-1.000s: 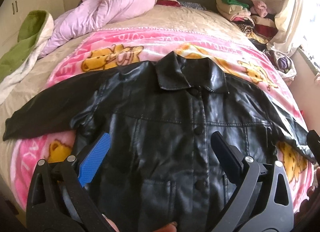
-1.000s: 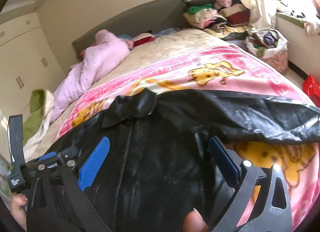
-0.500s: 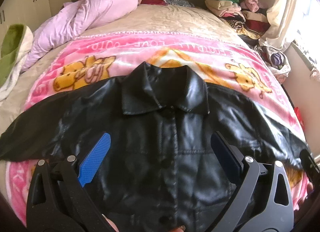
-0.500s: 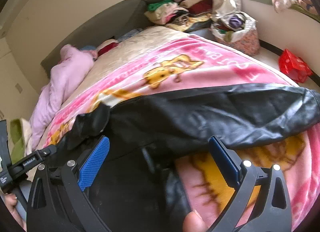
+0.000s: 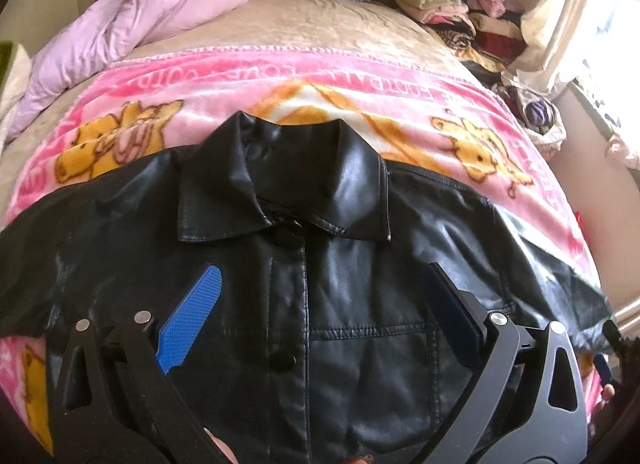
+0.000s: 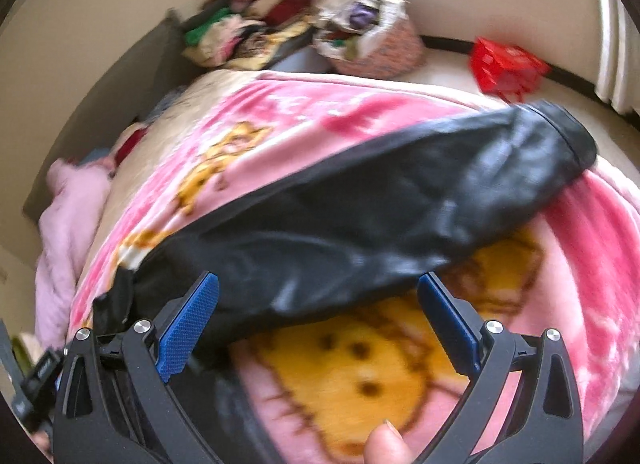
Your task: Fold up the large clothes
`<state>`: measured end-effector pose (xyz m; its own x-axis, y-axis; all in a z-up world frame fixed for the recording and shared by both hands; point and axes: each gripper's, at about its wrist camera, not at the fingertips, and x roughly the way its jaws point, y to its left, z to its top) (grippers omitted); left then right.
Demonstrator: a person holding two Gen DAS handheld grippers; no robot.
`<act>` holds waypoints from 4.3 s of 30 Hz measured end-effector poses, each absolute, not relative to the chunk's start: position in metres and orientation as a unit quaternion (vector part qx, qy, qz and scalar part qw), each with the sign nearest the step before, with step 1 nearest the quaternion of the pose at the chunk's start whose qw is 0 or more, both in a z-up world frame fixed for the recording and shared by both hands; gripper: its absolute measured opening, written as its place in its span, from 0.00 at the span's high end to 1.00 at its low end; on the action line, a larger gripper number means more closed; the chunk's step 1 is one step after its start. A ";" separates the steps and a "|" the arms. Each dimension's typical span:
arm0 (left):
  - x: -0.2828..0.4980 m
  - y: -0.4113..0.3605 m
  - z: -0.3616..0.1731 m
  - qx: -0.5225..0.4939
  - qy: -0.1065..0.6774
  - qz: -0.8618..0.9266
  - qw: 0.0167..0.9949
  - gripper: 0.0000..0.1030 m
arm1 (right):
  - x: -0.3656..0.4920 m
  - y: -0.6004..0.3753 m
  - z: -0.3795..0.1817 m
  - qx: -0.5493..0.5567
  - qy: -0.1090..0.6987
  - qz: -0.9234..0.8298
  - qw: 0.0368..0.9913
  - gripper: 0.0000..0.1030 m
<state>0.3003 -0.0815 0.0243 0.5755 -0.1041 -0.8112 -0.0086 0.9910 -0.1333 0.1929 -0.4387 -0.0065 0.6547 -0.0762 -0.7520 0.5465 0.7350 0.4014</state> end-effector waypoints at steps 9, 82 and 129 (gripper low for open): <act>0.307 -0.081 0.002 -0.052 0.474 -0.033 0.878 0.09 | 0.185 -0.488 -0.042 0.403 0.365 -0.216 0.811 0.04; 0.267 0.068 0.014 -0.317 0.458 -0.126 0.821 0.09 | 0.248 -0.223 0.004 0.248 0.370 0.137 0.885 0.67; 0.208 0.051 0.104 -0.241 0.281 -0.172 0.913 1.00 | 0.190 -0.286 0.052 0.214 0.291 0.101 0.927 0.23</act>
<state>0.2077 0.0507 0.1037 0.7831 -0.4489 -0.4304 0.1782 0.8251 -0.5362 0.1904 -0.2860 0.0515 0.8095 0.3126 -0.4970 -0.0633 0.8880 0.4555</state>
